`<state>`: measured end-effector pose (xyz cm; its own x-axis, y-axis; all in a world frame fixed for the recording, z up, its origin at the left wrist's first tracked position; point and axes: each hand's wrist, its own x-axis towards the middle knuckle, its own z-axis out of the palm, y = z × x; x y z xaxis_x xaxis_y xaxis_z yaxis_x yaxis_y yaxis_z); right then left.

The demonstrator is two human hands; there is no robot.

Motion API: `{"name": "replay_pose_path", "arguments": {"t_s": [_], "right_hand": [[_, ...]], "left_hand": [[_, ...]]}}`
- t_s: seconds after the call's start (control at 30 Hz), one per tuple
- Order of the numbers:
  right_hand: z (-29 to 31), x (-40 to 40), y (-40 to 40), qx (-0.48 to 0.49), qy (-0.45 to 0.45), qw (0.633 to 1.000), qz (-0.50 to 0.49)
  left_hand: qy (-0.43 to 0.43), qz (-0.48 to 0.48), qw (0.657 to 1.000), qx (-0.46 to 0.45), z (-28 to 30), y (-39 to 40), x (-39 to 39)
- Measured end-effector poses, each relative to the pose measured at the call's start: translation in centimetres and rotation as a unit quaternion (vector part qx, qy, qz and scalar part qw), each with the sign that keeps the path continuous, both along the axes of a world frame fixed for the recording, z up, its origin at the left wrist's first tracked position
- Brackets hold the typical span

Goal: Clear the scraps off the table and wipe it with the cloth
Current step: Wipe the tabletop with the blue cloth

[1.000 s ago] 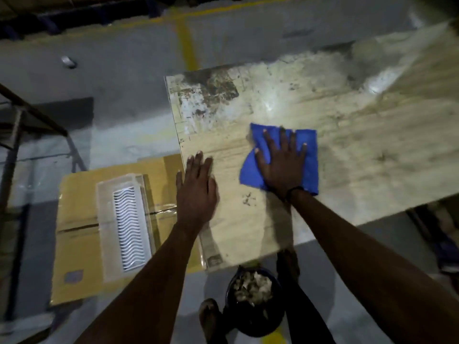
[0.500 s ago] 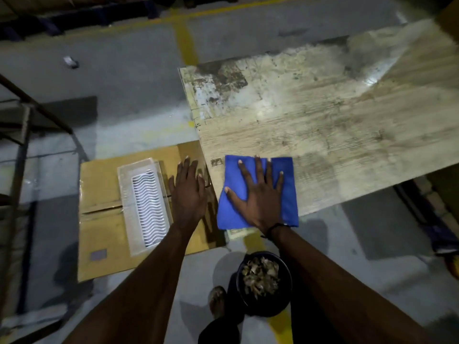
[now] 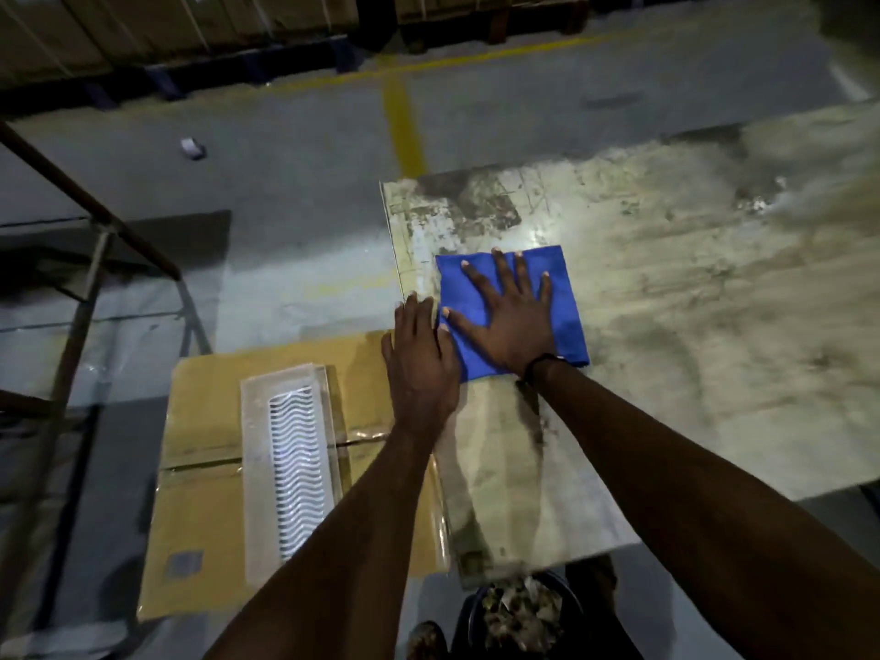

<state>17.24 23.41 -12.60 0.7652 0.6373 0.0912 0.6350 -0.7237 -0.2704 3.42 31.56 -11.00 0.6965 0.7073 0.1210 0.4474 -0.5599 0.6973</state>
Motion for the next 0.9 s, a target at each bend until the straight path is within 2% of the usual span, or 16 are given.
{"name": "replay_pose_path", "arguments": {"t_s": [0.23,0.5,0.6,0.73,0.9], "right_hand": [[-0.3,7.3,4.6,0.012,-0.015,1.0,0.022],[0.0,13.7,11.0,0.004,0.0,0.999,0.053],[0.2,15.3,13.3,-0.004,0.011,0.996,0.088],[0.5,15.9,15.6,-0.009,0.016,0.988,0.151],[0.3,15.1,15.6,0.01,0.022,0.97,0.243]], "left_hand": [[-0.004,0.059,0.998,-0.005,-0.4,-1.0,3.7],[0.051,0.051,0.997,0.007,0.0,-1.1,4.0],[0.068,0.052,0.996,0.001,0.2,-0.9,4.3],[0.047,0.061,0.997,0.023,0.5,-1.0,4.4],[0.041,0.067,0.995,0.056,0.6,-0.8,4.5]]}}
